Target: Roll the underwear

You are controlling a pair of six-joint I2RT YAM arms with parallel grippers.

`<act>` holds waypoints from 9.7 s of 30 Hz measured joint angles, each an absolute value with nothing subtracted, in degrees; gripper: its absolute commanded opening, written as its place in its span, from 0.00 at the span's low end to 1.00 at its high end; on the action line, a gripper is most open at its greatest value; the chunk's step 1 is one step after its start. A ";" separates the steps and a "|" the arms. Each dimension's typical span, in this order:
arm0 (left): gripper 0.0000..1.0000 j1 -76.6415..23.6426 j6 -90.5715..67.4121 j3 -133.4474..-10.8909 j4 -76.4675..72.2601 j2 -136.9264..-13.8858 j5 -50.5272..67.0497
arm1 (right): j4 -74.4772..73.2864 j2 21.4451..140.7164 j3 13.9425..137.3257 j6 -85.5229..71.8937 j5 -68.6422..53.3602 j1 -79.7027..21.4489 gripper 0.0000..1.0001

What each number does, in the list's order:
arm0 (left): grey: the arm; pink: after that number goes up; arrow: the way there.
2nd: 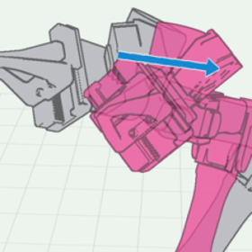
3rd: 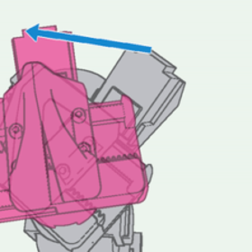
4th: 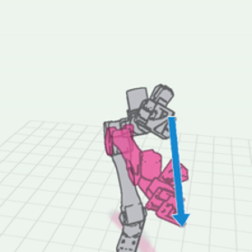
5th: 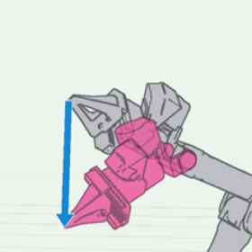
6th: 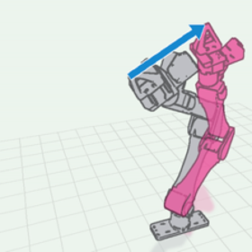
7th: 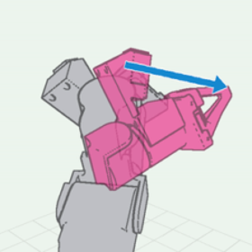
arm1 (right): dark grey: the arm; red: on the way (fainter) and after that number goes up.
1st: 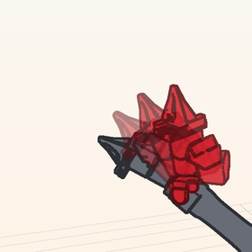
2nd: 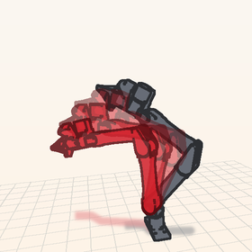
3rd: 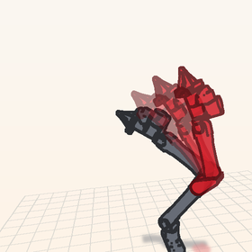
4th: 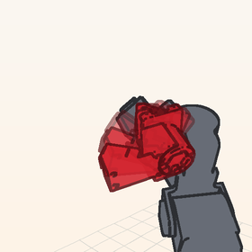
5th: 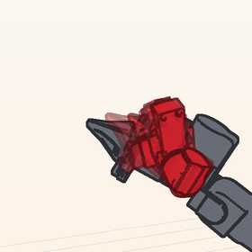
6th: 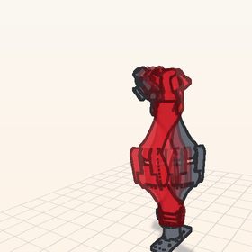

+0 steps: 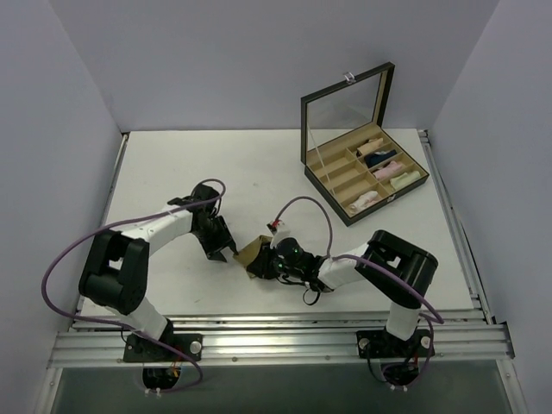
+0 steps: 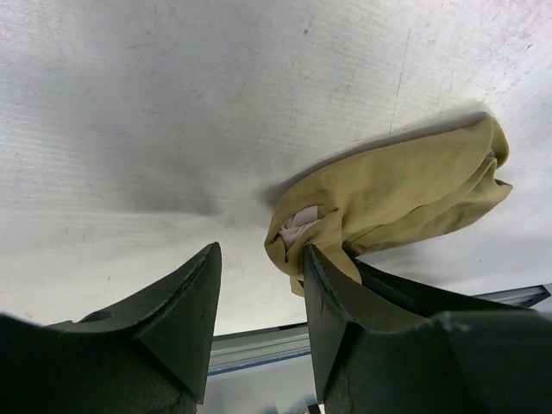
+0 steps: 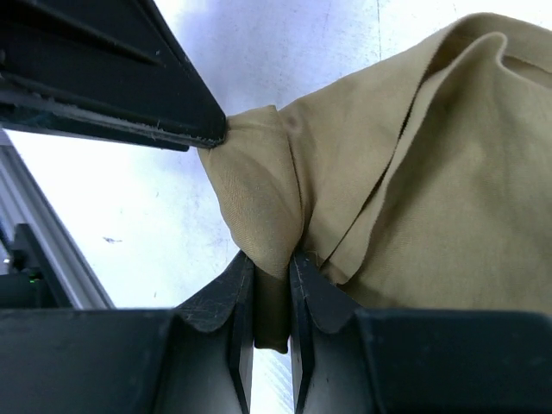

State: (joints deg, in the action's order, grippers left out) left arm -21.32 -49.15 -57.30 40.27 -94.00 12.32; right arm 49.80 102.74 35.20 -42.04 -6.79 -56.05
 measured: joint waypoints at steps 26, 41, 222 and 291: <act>0.54 -25.61 -49.15 -50.70 24.71 -91.59 14.44 | 64.03 106.45 30.46 -48.05 -9.89 -54.76 0.00; 0.07 -31.81 -48.58 -56.86 30.28 -98.06 9.47 | 35.64 96.90 38.00 -39.72 -4.95 -55.59 0.44; 0.25 -26.22 -49.28 -44.45 31.77 -85.21 10.11 | 61.98 108.42 34.24 -47.90 -11.27 -61.56 0.18; 0.41 -28.45 -54.81 -52.36 43.55 -88.27 6.07 | 14.79 106.15 54.57 -31.07 27.79 -76.77 0.00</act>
